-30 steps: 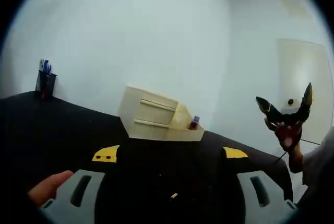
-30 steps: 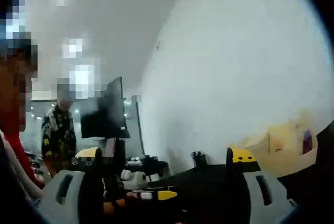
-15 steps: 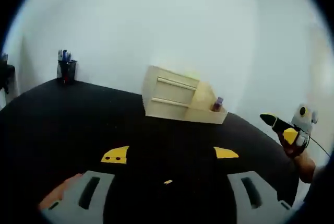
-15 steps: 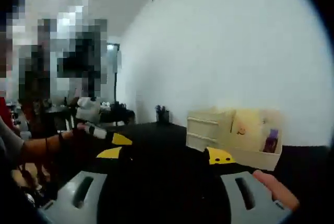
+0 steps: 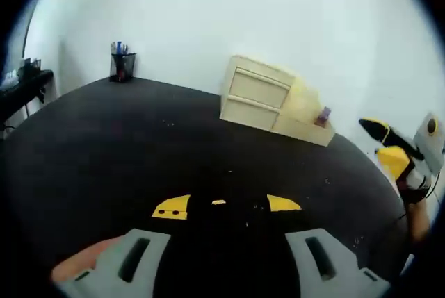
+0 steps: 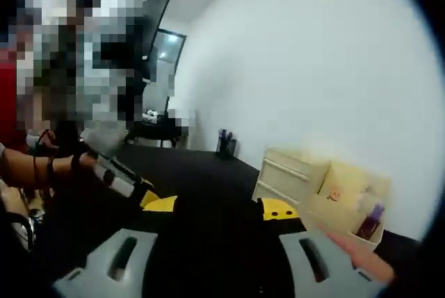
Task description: Open the drawer, pick up the cosmetic bottles from the table one by one, place them into the drawer, release the gripper, close the drawer, and move the gripper away
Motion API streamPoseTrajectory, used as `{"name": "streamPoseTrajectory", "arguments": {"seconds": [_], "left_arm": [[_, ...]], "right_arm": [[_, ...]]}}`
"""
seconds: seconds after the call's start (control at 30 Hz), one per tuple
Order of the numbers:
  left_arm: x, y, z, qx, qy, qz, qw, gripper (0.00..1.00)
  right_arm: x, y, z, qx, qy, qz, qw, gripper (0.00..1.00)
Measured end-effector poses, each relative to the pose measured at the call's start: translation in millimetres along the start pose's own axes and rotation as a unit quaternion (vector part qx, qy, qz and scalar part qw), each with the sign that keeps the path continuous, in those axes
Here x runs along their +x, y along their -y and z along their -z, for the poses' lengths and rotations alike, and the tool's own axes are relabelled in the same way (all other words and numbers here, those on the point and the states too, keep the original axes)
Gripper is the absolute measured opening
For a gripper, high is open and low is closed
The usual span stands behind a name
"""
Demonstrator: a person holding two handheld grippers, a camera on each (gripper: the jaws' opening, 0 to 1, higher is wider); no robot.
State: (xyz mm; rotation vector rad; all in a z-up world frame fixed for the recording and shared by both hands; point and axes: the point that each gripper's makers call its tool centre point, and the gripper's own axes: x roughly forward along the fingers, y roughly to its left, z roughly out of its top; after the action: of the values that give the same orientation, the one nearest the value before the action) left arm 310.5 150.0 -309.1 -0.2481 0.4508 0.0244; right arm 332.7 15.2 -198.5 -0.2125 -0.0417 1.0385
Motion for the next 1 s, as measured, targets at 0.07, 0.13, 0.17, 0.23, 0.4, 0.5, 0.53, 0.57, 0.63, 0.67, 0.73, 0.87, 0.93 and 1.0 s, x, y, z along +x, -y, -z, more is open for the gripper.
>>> {"name": "streamPoseTrajectory", "arguments": {"seconds": [0.07, 0.13, 0.17, 0.23, 0.4, 0.5, 0.53, 0.57, 0.63, 0.67, 0.73, 0.87, 0.93, 1.0], "left_arm": [[-2.8, 0.2, 1.9, 0.002, 0.007, -0.015, 0.9999, 0.34], [-4.5, 1.2, 4.5, 0.007, 0.014, -0.032, 0.9994, 0.33], [-4.3, 1.9, 6.4, 0.017, 0.015, -0.040, 0.9989, 0.33], [-1.9, 1.9, 11.1, 0.043, 0.012, -0.059, 0.9972, 0.33], [9.7, -0.3, 19.8, 0.058, 0.003, -0.082, 0.9949, 0.30], [12.8, -3.9, 20.9, 0.080, 0.003, -0.100, 0.9918, 0.27], [14.0, -3.4, 20.0, 0.080, 0.001, -0.099, 0.9919, 0.27], [13.4, -3.0, 20.0, 0.082, 0.000, -0.101, 0.9915, 0.25], [11.2, -4.9, 20.1, 0.087, 0.000, -0.109, 0.9903, 0.13], [10.2, -7.5, 19.0, 0.096, 0.004, -0.118, 0.9883, 0.11], [9.8, -6.2, 19.8, 0.109, 0.009, -0.116, 0.9873, 0.08], [8.0, -8.8, 18.1, 0.095, 0.011, -0.109, 0.9895, 0.08], [4.7, -9.8, 16.5, 0.090, 0.011, -0.107, 0.9901, 0.08], [-1.6, -9.7, 14.8, 0.090, 0.016, -0.108, 0.9899, 0.07]], "right_arm": [[9.0, 0.6, -5.4, 0.001, 0.004, -0.001, 1.0000, 0.37], [18.8, 1.0, -8.1, 0.001, 0.003, -0.004, 1.0000, 0.35], [22.3, 1.2, -8.2, 0.001, 0.001, -0.005, 1.0000, 0.35], [34.0, 1.0, -5.8, 0.002, -0.012, -0.011, 0.9999, 0.33], [60.2, -1.2, -1.8, 0.010, -0.032, -0.018, 0.9993, 0.33], [69.7, 2.5, -8.3, 0.018, -0.022, -0.017, 0.9995, 0.33], [72.1, 2.3, -9.0, 0.017, -0.024, -0.020, 0.9994, 0.33], [73.2, 1.8, -8.5, 0.016, -0.027, -0.022, 0.9993, 0.33], [72.3, 5.3, -7.6, 0.011, -0.026, -0.020, 0.9994, 0.33], [72.0, 6.5, -7.1, 0.012, -0.025, -0.021, 0.9994, 0.33], [71.0, 8.8, -2.8, 0.018, -0.038, -0.025, 0.9988, 0.33], [71.0, 11.0, -0.6, 0.022, -0.057, -0.024, 0.9979, 0.33], [69.6, 10.0, 7.1, 0.008, -0.086, -0.024, 0.9959, 0.34], [69.4, 11.2, 13.7, -0.014, -0.110, -0.016, 0.9937, 0.34]]}}
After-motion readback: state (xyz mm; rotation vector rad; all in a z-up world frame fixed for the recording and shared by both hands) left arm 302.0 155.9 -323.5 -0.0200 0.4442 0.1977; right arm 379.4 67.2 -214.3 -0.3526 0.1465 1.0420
